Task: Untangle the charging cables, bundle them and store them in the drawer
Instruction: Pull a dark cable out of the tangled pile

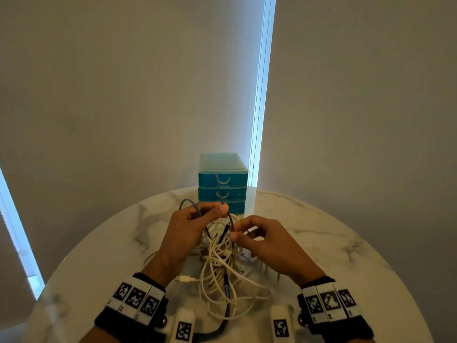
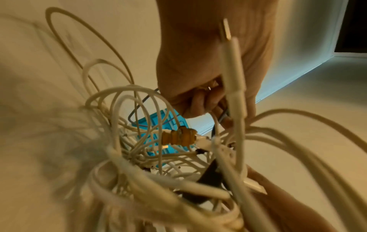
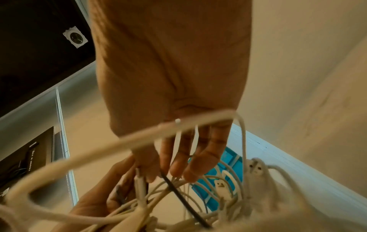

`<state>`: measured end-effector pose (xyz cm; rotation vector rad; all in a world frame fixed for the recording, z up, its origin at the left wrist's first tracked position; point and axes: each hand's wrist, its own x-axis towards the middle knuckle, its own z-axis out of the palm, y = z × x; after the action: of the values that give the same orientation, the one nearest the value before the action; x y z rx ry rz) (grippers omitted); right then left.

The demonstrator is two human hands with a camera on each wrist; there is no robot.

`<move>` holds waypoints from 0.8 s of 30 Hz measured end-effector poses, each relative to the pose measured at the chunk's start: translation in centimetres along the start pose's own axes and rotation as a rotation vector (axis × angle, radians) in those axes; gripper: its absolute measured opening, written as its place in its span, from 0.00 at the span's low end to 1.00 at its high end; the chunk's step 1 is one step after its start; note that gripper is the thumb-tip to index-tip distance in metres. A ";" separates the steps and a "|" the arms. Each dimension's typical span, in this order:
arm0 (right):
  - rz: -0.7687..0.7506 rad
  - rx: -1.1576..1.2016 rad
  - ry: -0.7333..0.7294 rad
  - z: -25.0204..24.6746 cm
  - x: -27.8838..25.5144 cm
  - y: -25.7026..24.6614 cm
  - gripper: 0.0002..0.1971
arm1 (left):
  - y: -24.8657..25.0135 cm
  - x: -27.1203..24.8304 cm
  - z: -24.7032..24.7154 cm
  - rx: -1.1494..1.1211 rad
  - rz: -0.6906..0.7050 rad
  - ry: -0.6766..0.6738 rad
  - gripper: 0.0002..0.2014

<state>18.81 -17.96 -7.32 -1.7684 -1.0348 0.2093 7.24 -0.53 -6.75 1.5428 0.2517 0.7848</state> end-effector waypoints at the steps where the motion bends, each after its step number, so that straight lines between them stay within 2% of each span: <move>1: -0.006 -0.053 -0.005 0.2 0.1 0.3 0.06 | 0.0 0.0 0.1 -0.012 -0.025 0.002 0.09; 3: -0.011 -0.081 0.033 0.2 0.2 0.6 0.04 | -0.1 -0.1 0.4 -0.003 -0.040 -0.011 0.09; 5: -0.025 -0.023 0.139 -0.1 0.3 0.6 0.02 | -0.1 -0.1 0.1 0.018 -0.035 -0.042 0.10; 10: 0.055 0.425 0.517 -1.2 0.3 0.1 0.07 | -0.9 0.8 -1.1 -0.001 -0.111 -0.091 0.12; 13: 0.074 0.766 0.610 -1.8 0.4 -0.6 0.13 | -1.2 1.0 -1.0 -0.128 -0.210 -0.109 0.10; 16: 0.082 0.989 0.548 -2.8 0.3 -0.9 0.11 | -1.3 1.0 -0.9 -0.126 -0.203 -0.146 0.10; 20: 0.116 1.144 0.416 -3.0 0.4 -0.8 0.09 | -1.2 1.0 -1.5 -0.029 -0.104 -0.183 0.11; 22: 0.146 1.014 0.330 -2.8 0.5 -0.7 0.14 | -1.0 0.8 -1.7 0.032 -0.048 -0.192 0.12; 24: 0.154 0.719 0.222 -2.3 0.2 -1.1 0.17 | -0.8 0.6 -1.8 0.040 -0.018 -0.197 0.12</move>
<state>19.70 -19.29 -5.29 -1.1760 -0.5581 0.4130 6.85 1.35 -7.37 1.6409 0.1360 0.6115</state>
